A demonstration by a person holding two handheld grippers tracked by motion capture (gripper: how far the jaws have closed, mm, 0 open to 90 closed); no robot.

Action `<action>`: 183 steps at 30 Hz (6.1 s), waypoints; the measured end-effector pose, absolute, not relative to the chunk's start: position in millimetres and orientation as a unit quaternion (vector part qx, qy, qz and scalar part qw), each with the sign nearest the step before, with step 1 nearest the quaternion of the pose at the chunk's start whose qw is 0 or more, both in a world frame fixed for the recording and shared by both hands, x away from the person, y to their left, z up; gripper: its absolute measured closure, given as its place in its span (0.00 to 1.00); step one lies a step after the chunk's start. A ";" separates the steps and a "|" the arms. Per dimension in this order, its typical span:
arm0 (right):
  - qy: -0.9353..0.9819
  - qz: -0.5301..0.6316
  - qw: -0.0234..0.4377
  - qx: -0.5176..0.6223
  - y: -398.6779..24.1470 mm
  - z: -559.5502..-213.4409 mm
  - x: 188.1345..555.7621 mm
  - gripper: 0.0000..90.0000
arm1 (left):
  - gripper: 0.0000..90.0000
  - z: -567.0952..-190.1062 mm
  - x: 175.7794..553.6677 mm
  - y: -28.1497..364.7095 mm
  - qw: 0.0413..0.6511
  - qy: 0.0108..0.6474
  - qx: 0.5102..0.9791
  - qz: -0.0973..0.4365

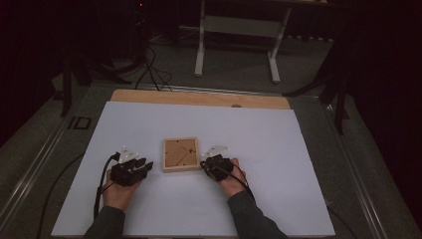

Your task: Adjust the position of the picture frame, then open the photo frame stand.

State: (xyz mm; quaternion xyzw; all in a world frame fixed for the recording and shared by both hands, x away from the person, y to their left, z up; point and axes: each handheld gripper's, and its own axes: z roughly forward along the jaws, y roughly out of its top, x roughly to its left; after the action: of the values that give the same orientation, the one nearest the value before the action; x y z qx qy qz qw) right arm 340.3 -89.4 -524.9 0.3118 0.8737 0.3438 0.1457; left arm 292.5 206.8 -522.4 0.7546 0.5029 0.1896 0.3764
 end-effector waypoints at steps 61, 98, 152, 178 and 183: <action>0.871 0.345 0.145 0.318 -110.1 -519.8 329.6 1.00 | 1.00 -528.9 307.5 149.7 0.359 0.464 0.785 0.200; 0.873 0.334 0.139 0.327 -122.7 -529.4 315.5 1.00 | 1.00 -535.6 301.2 137.5 0.344 0.461 0.796 0.190; 0.860 0.335 0.157 0.353 -137.4 -531.4 321.8 0.99 | 0.96 -537.3 305.1 119.5 0.339 0.458 0.799 0.191; 0.836 0.398 0.194 0.324 -132.3 -513.5 314.0 0.99 | 0.65 -518.1 299.0 131.8 0.396 0.451 0.781 0.172; 0.836 0.399 0.190 0.325 -131.9 -514.4 314.9 1.00 | 0.60 -511.7 295.6 128.5 0.403 0.439 0.786 0.165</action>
State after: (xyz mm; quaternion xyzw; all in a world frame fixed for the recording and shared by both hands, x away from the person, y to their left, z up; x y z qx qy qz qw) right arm 314.9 -131.9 -514.4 0.3254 0.8360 0.3991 0.1897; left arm 295.6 128.5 -511.7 0.7862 0.4388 0.1645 0.4029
